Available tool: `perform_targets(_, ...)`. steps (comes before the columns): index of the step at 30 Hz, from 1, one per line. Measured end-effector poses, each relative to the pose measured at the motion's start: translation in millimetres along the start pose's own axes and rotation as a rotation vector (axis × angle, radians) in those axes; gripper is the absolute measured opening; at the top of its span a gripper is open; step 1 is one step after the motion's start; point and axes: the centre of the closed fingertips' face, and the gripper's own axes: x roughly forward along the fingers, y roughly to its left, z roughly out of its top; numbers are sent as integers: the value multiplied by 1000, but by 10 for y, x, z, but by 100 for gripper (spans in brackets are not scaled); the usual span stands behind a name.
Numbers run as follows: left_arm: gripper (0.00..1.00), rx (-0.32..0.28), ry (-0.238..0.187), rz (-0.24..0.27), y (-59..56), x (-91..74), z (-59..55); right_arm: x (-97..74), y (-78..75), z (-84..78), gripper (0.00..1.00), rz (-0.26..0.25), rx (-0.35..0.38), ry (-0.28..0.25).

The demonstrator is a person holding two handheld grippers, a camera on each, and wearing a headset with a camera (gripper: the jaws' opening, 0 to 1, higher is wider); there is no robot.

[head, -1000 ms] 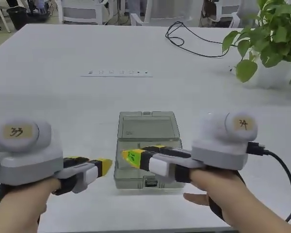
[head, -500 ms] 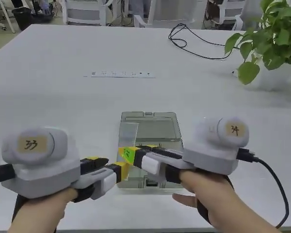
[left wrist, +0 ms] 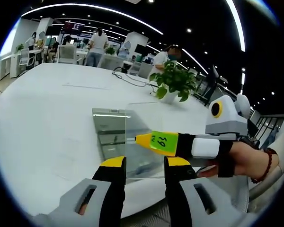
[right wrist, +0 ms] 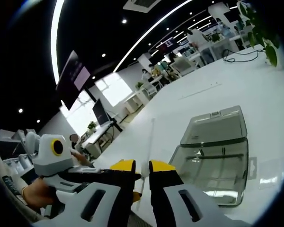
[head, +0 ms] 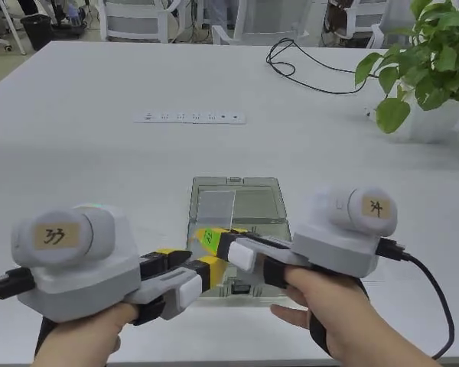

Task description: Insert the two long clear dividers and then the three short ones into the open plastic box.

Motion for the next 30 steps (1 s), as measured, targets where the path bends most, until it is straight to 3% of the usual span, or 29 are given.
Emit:
perform_targets(3, 30, -13, -3, -12, -28, -7, 4, -14, -21, 5, 8, -5, 11, 1)
perform_targets(18, 30, -35, -11, -27, -59, -10, 7, -31, -33, 21, 7, -19, 72, 13)
perform_targets(22, 36, 26, 6, -11, -36, -23, -24, -51, -114, 71, 6, -60, 85, 16)
perform_targets(24, 40, 68, 3, -12, -30, -36, -26, -67, -153, 95, 6, -76, 140, 25)
perform_targets(30, 53, 211, 8, 12, 7, -65, -44, -111, -297, 96, 6, -148, 199, 93)
